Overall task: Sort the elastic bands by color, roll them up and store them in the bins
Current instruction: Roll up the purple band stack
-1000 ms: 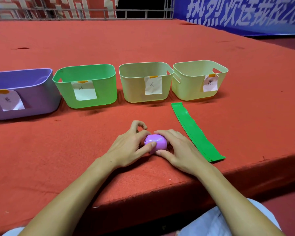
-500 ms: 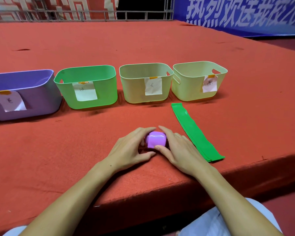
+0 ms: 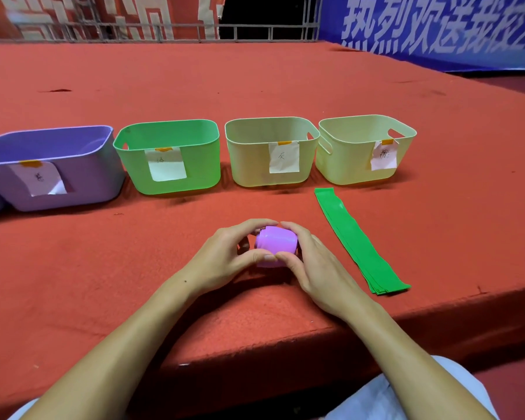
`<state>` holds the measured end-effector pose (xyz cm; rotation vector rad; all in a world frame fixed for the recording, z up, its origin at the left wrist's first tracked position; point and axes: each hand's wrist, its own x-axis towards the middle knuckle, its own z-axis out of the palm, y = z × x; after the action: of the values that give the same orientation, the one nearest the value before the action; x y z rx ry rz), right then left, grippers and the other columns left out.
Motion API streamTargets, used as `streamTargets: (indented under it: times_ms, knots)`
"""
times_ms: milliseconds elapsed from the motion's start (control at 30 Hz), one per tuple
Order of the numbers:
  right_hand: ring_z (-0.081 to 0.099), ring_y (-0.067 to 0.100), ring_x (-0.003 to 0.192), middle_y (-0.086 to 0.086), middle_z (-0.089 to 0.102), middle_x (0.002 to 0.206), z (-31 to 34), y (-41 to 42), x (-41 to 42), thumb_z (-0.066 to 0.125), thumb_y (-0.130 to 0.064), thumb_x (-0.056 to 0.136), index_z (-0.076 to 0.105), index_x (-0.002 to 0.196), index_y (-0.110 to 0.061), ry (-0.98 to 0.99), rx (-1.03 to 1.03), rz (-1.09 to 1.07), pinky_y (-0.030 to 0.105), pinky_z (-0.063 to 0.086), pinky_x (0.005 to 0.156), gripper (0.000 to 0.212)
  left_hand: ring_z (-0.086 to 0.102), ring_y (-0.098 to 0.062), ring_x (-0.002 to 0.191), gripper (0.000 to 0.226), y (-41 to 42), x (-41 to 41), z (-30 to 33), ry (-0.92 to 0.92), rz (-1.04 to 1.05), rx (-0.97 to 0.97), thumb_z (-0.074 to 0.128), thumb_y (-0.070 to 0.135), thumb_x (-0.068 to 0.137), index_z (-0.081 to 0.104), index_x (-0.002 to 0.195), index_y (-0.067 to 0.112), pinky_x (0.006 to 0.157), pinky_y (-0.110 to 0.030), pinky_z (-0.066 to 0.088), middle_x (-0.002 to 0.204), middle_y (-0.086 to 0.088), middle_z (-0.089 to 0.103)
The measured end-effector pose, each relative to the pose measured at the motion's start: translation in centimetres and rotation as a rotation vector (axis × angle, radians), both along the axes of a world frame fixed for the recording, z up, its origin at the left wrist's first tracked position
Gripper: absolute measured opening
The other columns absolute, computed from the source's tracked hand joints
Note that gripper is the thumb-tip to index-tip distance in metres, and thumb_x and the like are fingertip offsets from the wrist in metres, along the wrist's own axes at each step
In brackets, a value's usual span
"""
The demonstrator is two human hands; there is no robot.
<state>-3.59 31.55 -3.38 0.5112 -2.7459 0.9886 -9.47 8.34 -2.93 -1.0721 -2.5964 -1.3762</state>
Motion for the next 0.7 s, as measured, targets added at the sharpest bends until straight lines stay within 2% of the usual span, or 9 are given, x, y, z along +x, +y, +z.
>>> streamTargets:
  times_ms: [100, 167, 233, 300, 433, 500, 567, 633, 700]
  knots:
    - [0.056, 0.016, 0.132, -0.005, 0.055, 0.15, 0.1, -0.9, -0.4, 0.047, -0.053, 0.103, 0.036, 0.156, -0.025, 0.014, -0.104, -0.003, 0.034, 0.045, 0.11, 0.061, 0.07, -0.04, 0.097, 0.054, -0.7, 0.0, 0.5, 0.043, 0.04, -0.035, 0.064, 0.056, 0.098, 0.052, 0.148, 0.042, 0.093, -0.053, 0.057, 0.13, 0.006, 0.07]
    - [0.063, 0.009, 0.113, -0.007, 0.062, 0.136, 0.3, -1.7, -0.6, 0.053, -0.054, 0.101, 0.038, 0.154, -0.026, 0.01, -0.208, 0.011, 0.028, 0.048, 0.099, 0.062, 0.07, -0.041, 0.094, 0.054, -1.5, 0.2, 0.8, 0.063, 0.062, -0.037, 0.064, 0.056, 0.098, 0.05, 0.149, 0.042, 0.09, -0.053, 0.057, 0.126, 0.004, 0.071]
    - [0.065, 0.011, 0.098, -0.01, 0.067, 0.121, 0.5, -2.7, -0.6, 0.062, -0.049, 0.1, 0.043, 0.149, -0.028, 0.011, -0.302, 0.033, 0.024, 0.05, 0.089, 0.057, 0.069, -0.042, 0.093, 0.055, -2.7, 0.6, 1.2, 0.077, 0.077, -0.018, 0.065, 0.054, 0.098, 0.051, 0.15, 0.042, 0.09, -0.054, 0.057, 0.126, 0.004, 0.071]
    - [0.069, 0.015, 0.101, -0.011, 0.07, 0.117, 0.7, -3.7, -0.4, 0.07, -0.041, 0.099, 0.049, 0.141, -0.03, 0.0, -0.407, 0.059, 0.023, 0.053, 0.087, 0.048, 0.068, -0.041, 0.092, 0.056, -3.9, 1.2, 1.6, 0.096, 0.092, -0.008, 0.066, 0.052, 0.098, 0.051, 0.151, 0.04, 0.088, -0.052, 0.057, 0.129, 0.008, 0.07]
    - [0.07, 0.014, 0.109, -0.013, 0.071, 0.12, 0.8, -6.2, -0.3, 0.071, -0.038, 0.095, 0.054, 0.136, -0.033, -0.025, -0.517, 0.115, 0.023, 0.055, 0.088, 0.044, 0.07, -0.034, 0.093, 0.053, -6.4, 2.0, 2.3, 0.116, 0.149, -0.055, 0.063, 0.051, 0.099, 0.052, 0.149, 0.037, 0.089, -0.049, 0.057, 0.128, 0.01, 0.071]
    - [0.07, 0.016, 0.103, -0.007, 0.073, 0.116, 0.8, -7.7, -0.4, 0.071, -0.042, 0.093, 0.056, 0.134, -0.035, -0.036, -0.559, 0.138, 0.027, 0.056, 0.087, 0.045, 0.071, -0.029, 0.099, 0.051, -7.9, 2.4, 2.4, 0.126, 0.177, -0.093, 0.06, 0.052, 0.1, 0.05, 0.149, 0.038, 0.091, -0.049, 0.057, 0.129, 0.011, 0.071]
    - [0.067, 0.026, 0.094, -0.002, 0.074, 0.109, 0.7, -9.3, -0.4, 0.071, -0.046, 0.091, 0.057, 0.131, -0.036, -0.022, -0.588, 0.154, 0.033, 0.056, 0.084, 0.044, 0.069, -0.017, 0.102, 0.05, -9.3, 3.0, 2.6, 0.142, 0.213, -0.112, 0.058, 0.052, 0.102, 0.051, 0.149, 0.035, 0.093, -0.044, 0.056, 0.128, 0.016, 0.07]
    - [0.062, 0.031, 0.088, 0.002, 0.073, 0.106, 0.7, -10.9, -0.4, 0.07, -0.045, 0.091, 0.057, 0.13, -0.036, -0.008, -0.614, 0.177, 0.037, 0.054, 0.084, 0.042, 0.061, -0.001, 0.092, 0.051, -10.7, 3.7, 3.0, 0.14, 0.246, -0.108, 0.059, 0.048, 0.102, 0.053, 0.149, 0.029, 0.086, -0.037, 0.054, 0.12, 0.023, 0.066]
    - [0.057, 0.03, 0.084, 0.004, 0.07, 0.104, 0.9, -12.7, -0.5, 0.071, -0.043, 0.091, 0.057, 0.13, -0.034, -0.002, -0.623, 0.205, 0.037, 0.052, 0.083, 0.042, 0.056, 0.0, 0.08, 0.051, -12.3, 4.4, 3.3, 0.14, 0.279, -0.102, 0.06, 0.047, 0.101, 0.053, 0.149, 0.031, 0.08, -0.037, 0.053, 0.113, 0.022, 0.067]
